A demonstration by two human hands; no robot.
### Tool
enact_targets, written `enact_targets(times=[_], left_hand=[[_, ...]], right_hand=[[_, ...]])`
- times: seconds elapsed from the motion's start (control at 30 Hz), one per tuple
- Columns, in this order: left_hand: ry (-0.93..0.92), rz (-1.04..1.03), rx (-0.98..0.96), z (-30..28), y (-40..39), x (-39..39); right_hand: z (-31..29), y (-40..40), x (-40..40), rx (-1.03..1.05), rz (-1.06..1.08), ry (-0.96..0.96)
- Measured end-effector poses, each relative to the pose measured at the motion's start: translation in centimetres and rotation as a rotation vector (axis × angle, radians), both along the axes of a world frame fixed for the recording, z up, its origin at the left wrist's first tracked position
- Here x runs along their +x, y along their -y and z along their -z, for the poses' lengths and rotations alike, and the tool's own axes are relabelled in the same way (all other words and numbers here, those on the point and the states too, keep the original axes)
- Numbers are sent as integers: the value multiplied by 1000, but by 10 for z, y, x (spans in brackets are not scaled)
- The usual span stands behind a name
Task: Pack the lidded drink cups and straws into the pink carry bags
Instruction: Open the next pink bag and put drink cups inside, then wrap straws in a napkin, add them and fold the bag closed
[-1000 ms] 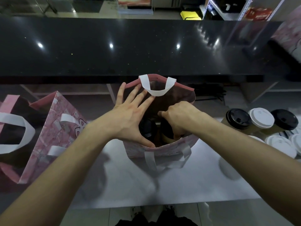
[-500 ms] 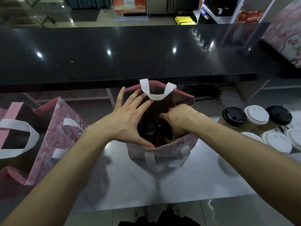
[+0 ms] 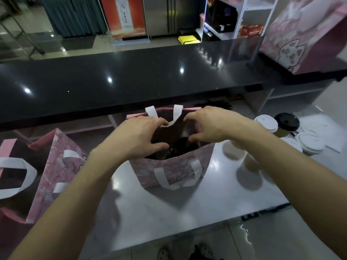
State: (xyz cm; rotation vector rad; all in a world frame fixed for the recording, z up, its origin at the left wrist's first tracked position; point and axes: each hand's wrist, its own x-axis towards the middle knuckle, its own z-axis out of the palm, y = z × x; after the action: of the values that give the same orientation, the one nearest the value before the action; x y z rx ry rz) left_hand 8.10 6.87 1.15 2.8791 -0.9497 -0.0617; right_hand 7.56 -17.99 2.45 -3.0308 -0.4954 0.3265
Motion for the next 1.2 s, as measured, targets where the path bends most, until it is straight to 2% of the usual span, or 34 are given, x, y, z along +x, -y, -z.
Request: enact_targets(times=[0.13, 0.27, 0.5, 0.7, 0.97, 1.2], left_hand=[[36, -41, 22, -14, 38, -12], [31, -63, 56, -18, 94, -28], [62, -136, 94, 0, 231, -62], [-5, -81, 104, 24, 328, -72], [-8, -67, 84, 50, 421, -27], [-79, -106, 91, 73, 475, 31]], right_hand=[[-22, 47, -22, 104, 72, 74], [-25, 115, -51, 116, 151, 103], [8, 264, -116, 130, 291, 97], [45, 373, -143, 126, 434, 24], [110, 472, -97, 128, 558, -5], [179, 494, -7, 183, 617, -78]])
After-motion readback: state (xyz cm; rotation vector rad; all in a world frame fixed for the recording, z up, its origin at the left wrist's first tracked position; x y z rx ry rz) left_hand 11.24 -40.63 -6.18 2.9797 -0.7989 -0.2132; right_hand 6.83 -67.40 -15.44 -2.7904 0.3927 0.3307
